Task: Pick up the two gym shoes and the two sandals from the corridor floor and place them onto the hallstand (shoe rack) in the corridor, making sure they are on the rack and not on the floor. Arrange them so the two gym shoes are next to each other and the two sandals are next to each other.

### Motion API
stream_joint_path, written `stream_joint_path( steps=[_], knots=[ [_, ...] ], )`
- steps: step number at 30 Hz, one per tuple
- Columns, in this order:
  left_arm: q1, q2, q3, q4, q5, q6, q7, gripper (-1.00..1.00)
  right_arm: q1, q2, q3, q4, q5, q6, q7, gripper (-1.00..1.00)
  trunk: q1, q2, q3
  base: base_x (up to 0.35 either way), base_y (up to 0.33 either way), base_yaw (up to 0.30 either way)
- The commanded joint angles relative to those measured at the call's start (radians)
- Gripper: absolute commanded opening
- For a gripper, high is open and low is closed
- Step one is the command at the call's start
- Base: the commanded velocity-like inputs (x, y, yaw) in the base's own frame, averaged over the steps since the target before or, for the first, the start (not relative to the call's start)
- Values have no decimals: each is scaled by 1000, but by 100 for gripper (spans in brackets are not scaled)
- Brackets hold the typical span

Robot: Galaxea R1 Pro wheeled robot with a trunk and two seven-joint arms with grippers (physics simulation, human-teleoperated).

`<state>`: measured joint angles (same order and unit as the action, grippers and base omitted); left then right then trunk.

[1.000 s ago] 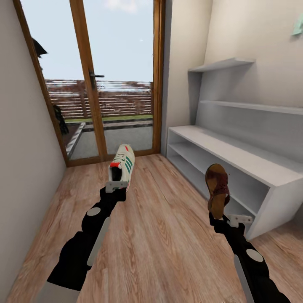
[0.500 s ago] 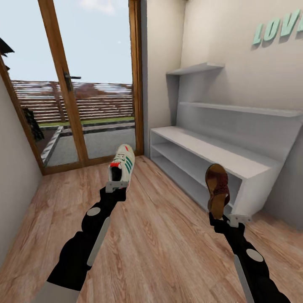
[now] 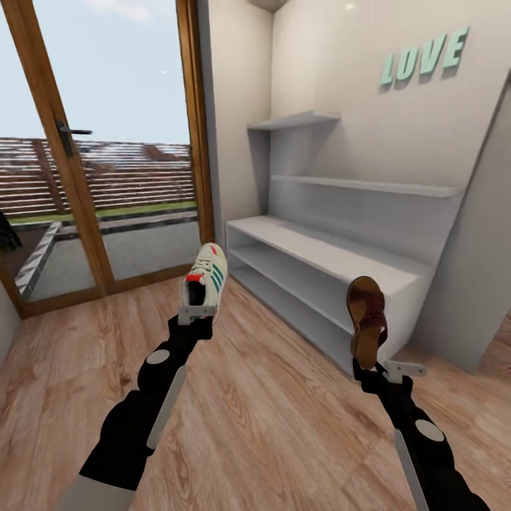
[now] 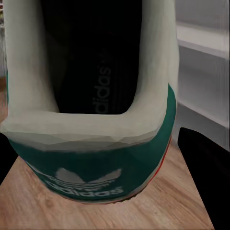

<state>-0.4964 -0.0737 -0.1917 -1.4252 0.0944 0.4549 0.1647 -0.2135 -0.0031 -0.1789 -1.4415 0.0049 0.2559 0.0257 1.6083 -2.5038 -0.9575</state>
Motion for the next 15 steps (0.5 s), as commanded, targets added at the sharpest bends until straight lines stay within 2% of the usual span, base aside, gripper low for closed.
stream_joint_path(
  steps=[1, 11, 15],
  knots=[
    [-1, 0, -2, -1, 10, 4, 9, -100, 0, 0, -1, -1, -2, 6, 0, -100, 0, 0, 0, 17, 21, -283],
    [-1, 0, -2, -1, 9, 4, 9, -100, -1, 0, -1, -2, -2, 6, 0, -100, 0, 0, 8, -1, 4, -283],
    [-1, 0, -2, -1, 9, 4, 9, -100, -1, 0, -1, -1, -2, 6, 0, -100, 0, 0, 12, -150, 157, -283]
  ],
)
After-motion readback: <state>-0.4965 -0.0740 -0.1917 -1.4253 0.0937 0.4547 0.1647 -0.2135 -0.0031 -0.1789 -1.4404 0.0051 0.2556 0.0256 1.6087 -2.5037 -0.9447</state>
